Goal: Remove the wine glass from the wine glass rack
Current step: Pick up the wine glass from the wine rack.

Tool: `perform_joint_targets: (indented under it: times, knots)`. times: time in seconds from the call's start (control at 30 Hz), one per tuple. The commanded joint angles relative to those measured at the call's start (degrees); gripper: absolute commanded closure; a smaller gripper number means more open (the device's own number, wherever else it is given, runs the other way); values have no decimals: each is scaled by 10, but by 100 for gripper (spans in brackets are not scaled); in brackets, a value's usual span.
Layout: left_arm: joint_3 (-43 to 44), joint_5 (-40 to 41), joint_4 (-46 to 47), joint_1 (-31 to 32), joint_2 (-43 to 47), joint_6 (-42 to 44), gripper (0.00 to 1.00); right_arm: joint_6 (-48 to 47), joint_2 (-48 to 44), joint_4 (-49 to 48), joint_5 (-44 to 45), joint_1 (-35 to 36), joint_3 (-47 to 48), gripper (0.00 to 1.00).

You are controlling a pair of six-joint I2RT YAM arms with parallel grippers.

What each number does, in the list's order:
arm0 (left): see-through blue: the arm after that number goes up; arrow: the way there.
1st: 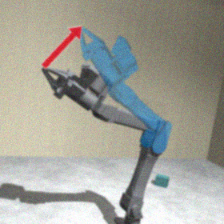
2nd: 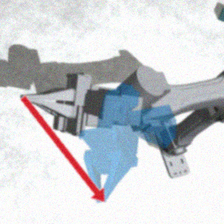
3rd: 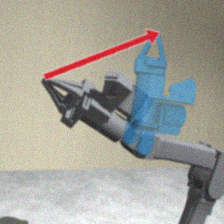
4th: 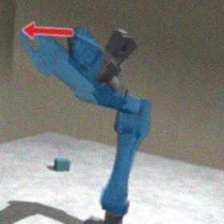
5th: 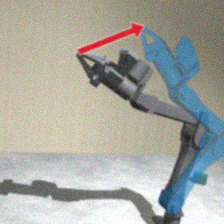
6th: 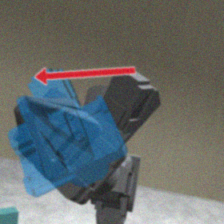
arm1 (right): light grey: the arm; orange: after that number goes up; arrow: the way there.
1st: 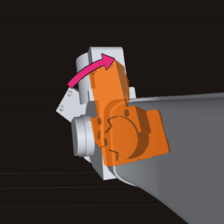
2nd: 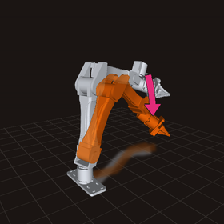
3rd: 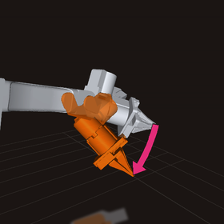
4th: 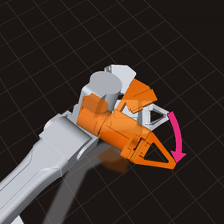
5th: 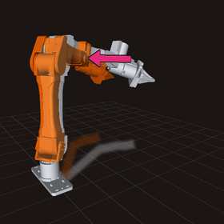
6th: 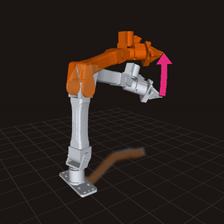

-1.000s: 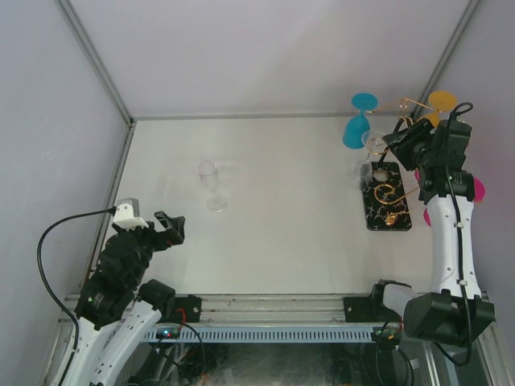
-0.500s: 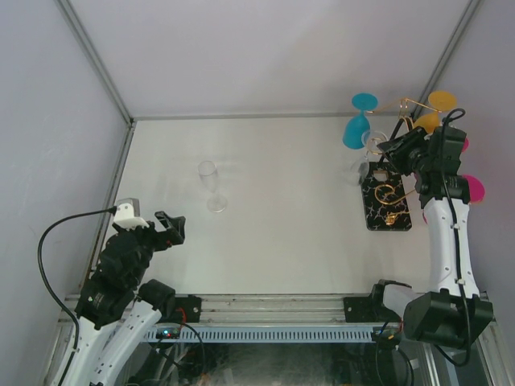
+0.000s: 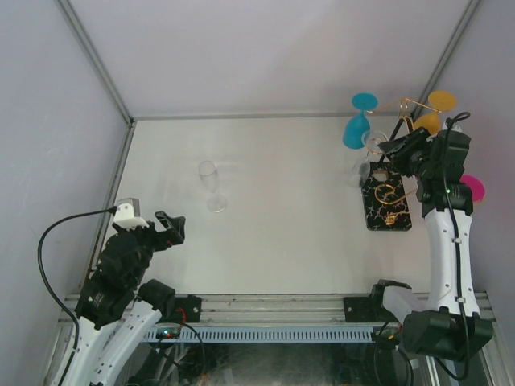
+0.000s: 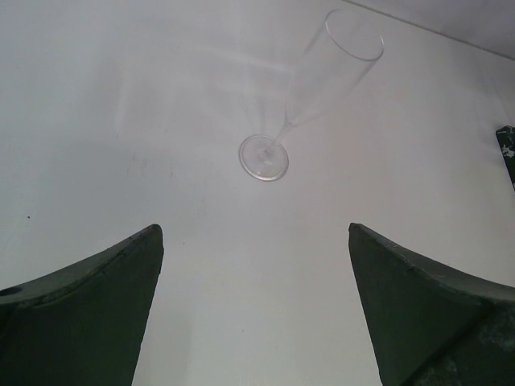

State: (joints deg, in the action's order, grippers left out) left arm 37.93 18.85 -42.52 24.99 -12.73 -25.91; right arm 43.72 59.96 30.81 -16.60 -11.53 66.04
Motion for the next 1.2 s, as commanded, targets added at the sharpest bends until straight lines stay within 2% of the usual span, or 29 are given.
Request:
perform_joint_targets:
  times: [0.0,0.13,0.77,1.03,1.17]
  knots:
    - [0,2,16,-3,-4,5,0,-4,-9,-27,5,4,3,63]
    - [1,6,14,-3,-1,4,0,-5,-7,-29,72,9,-3,62]
    - [3,19,10,-3,9,1,0,6,34,-62,20,5,-4,65]
    - [3,19,9,-3,4,0,0,19,22,-67,-17,4,-12,70]
    - [3,19,9,-3,3,0,0,98,0,-142,-27,3,-68,79]
